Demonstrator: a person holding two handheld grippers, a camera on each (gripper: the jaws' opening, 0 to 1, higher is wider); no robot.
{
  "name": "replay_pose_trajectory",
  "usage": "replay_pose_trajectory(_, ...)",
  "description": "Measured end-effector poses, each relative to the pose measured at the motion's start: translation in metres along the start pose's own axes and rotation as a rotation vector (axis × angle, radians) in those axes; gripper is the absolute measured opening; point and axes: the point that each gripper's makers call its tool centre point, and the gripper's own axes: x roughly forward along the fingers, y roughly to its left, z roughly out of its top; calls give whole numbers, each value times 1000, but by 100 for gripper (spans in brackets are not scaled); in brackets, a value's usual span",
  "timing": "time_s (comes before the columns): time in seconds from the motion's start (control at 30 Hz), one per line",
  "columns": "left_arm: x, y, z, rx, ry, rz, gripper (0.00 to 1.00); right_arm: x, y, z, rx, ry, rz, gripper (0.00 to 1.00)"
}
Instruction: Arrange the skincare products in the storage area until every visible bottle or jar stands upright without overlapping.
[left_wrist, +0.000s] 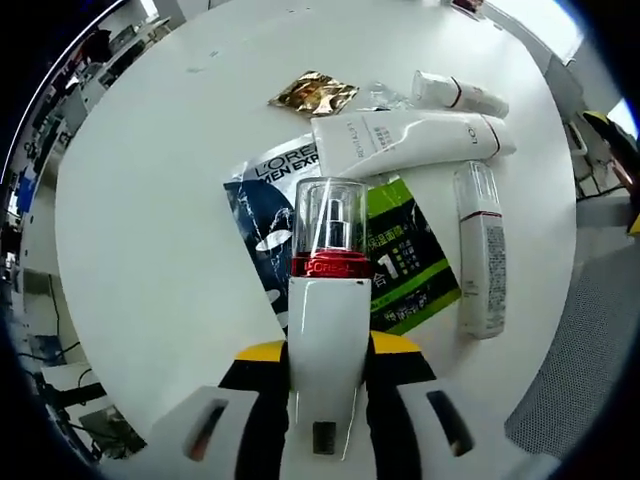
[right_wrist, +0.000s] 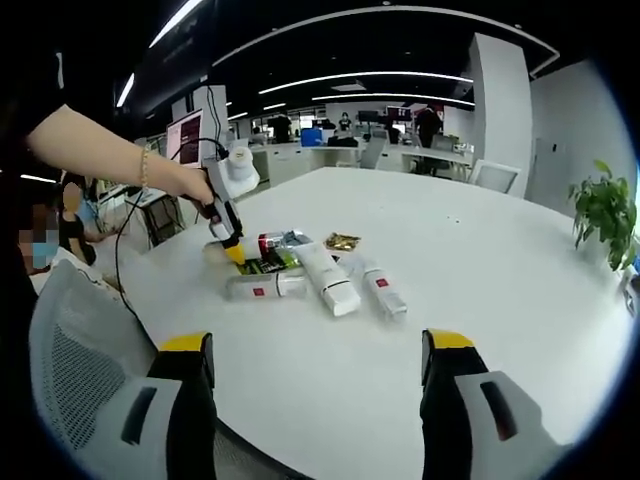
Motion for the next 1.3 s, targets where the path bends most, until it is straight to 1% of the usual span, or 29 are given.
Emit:
replay_pose_trajectory(0.1, 0, 3, -1, -50, -30, 1, 24, 0, 0, 0, 1, 0, -3, 85)
replay_pose_trajectory(0.17, -4, -1, -2, -77, -48, -17, 24, -1, 0, 0, 0, -2, -2, 85)
replay_pose_trajectory(0.2, -4, 1, -2, -90, -64, -22, 24, -1, 0, 0, -2, -1, -1, 85)
replay_pose_trajectory(0.27, -8, -2, -1, -103, -84, -33, 24, -1, 1, 0, -4, -1, 1, 85)
replay_pose_trajectory(0.3, -10, -3, 0, -117, -102, -38, 24, -1, 1, 0, -5, -2, 2, 85)
replay_pose_trajectory(0.33, -18, -10, 0, -134, -118, -39, 24, -1, 1, 0, -6, -2, 2, 85)
replay_pose_trajectory(0.37, -21, -12, 1, -144, -129, -43, 24, -1, 1, 0, -8, -1, 3, 85)
replay_pose_trajectory(0.43, -20, -10, 7, -163, -160, -52, 24, 0, 2, 0, -8, -2, 7, 85)
replay_pose_trajectory(0.5, -28, -18, 10, -179, -191, -71, 24, 0, 2, 0, -10, -3, 9, 85)
replay_pose_trajectory(0.53, -41, -27, 9, -192, -214, -78, 24, 0, 3, 1, -10, -3, 11, 85)
replay_pose_trajectory(0.57, -44, -30, 9, -199, -225, -82, 24, 0, 3, 1, -11, -4, 13, 85)
replay_pose_trajectory(0.6, -39, -29, 9, -204, -236, -91, 24, 0, 3, 1, -12, -4, 14, 85)
replay_pose_trajectory(0.63, -40, -32, 11, -208, -249, -102, 24, 0, 4, 1, -12, -6, 16, 85)
replay_pose_trajectory(0.67, -37, -27, 13, -214, -256, -109, 24, 0, 4, 1, -13, -7, 17, 85)
replay_pose_trajectory(0.77, -41, -29, 18, -220, -282, -124, 24, 0, 5, 1, -17, -8, 22, 85)
replay_pose_trajectory(0.83, -47, -35, 23, -239, -307, -141, 24, -1, 6, 2, -17, -11, 26, 85)
replay_pose_trajectory(0.9, -61, -48, 24, -251, -333, -158, 24, -1, 6, 3, -17, -15, 27, 85)
replay_pose_trajectory(0.97, -61, -50, 33, -262, -358, -172, 24, -1, 7, 3, -12, -21, 33, 85)
replay_pose_trajectory(1.03, -67, -58, 38, -263, -384, -194, 24, -1, 8, 5, 3, -28, 45, 85)
replay_pose_trajectory(1.07, -63, -56, 39, -265, -399, -204, 24, -2, 9, 6, 20, -38, 55, 85)
replay_pose_trajectory(1.13, -67, -59, 45, -275, -426, -227, 24, -3, 10, 9, 61, -53, 76, 84)
replay_pose_trajectory(1.2, -73, -65, 51, -278, -453, -251, 24, -3, 8, 9, 79, -63, 79, 84)
replay_pose_trajectory(1.3, -80, -77, 56, -271, -476, -264, 24, -4, 9, 12, 101, -76, 88, 83)
